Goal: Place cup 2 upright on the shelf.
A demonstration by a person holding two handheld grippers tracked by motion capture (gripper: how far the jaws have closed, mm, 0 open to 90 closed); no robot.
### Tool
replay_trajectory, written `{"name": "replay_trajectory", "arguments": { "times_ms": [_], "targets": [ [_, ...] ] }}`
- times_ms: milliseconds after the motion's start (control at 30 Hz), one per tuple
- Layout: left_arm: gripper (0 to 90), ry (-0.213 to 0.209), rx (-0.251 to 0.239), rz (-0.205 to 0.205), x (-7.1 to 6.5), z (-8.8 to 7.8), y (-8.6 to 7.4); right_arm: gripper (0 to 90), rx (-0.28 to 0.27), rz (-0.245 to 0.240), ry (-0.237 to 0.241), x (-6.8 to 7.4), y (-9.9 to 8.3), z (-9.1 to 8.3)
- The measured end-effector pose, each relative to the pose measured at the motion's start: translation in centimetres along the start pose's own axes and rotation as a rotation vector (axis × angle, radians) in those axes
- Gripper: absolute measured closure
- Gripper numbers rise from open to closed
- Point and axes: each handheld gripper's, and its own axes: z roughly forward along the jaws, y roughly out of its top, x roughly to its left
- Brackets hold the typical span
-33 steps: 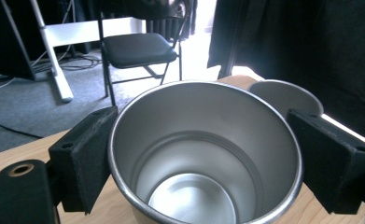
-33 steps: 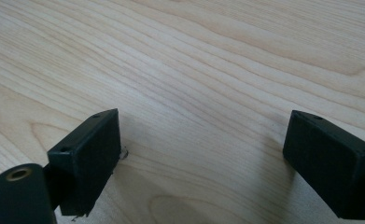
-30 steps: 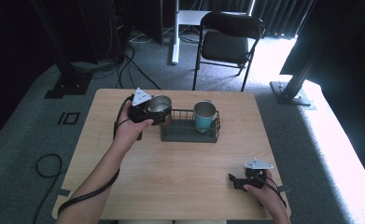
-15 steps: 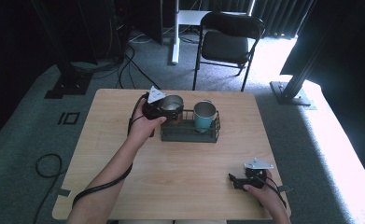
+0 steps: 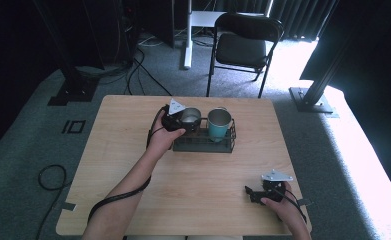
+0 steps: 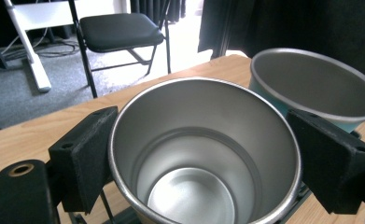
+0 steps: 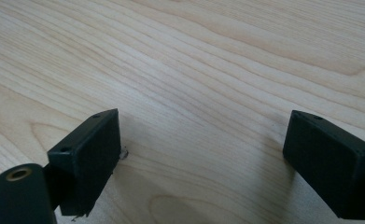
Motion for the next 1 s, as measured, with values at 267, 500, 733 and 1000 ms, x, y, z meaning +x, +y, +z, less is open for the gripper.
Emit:
{"name": "replay_trajectory", "arguments": {
  "times_ms": [267, 500, 733, 1000],
  "targets": [
    [13.9, 0.001, 0.021, 0.01, 0.1, 0.5, -0.9, 10.8, 0.0, 0.0, 0.0, 0.0, 0.0, 0.0],
    [13.9, 0.006, 0.042, 0.012, 0.3, 1.0, -1.8, 10.8, 0.0, 0.0, 0.0, 0.0, 0.0, 0.0],
    [10.8, 0.003, 0.04, 0.041, -0.1, 1.0, -1.9, 10.8, -0.001, 0.001, 0.001, 0.0, 0.0, 0.0],
    [2.4, 0.004, 0.025, 0.059, -0.2, -0.3, -1.4, 10.8, 0.0, 0.0, 0.0, 0.0, 0.0, 0.0]
  ]
}}
